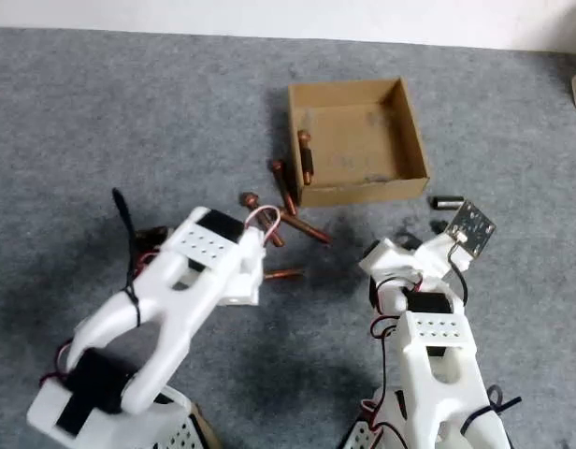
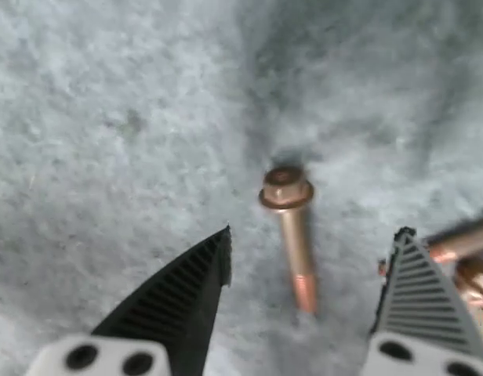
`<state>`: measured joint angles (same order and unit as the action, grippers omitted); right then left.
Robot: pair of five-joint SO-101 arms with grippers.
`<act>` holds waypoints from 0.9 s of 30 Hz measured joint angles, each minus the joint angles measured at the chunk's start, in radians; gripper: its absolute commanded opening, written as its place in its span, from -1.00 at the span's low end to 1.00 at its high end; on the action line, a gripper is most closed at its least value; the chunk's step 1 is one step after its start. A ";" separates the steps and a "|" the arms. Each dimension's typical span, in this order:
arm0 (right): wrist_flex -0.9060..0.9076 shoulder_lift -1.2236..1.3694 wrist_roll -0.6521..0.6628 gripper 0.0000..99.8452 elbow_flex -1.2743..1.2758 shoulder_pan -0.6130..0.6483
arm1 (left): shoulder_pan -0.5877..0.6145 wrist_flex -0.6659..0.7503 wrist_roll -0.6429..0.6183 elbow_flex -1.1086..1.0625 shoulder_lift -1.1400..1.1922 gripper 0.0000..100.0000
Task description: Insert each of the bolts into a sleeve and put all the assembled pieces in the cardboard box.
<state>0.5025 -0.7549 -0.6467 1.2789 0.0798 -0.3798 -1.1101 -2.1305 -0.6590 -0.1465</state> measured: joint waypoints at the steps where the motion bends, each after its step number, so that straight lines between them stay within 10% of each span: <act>1: 0.000 0.000 0.000 -0.99 0.000 0.000 | -0.014 0.006 -0.008 0.005 0.021 -0.39; 17: 0.000 0.000 0.000 -0.99 0.000 0.000 | -0.048 0.084 -0.026 0.094 0.259 -0.42; 27: 0.000 0.000 0.000 -0.99 0.006 0.000 | 0.029 0.020 -0.018 0.153 0.265 -0.98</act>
<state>0.5025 -0.7549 -0.6467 1.2850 0.0798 -0.3506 -1.0902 -2.1489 -0.5056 0.1189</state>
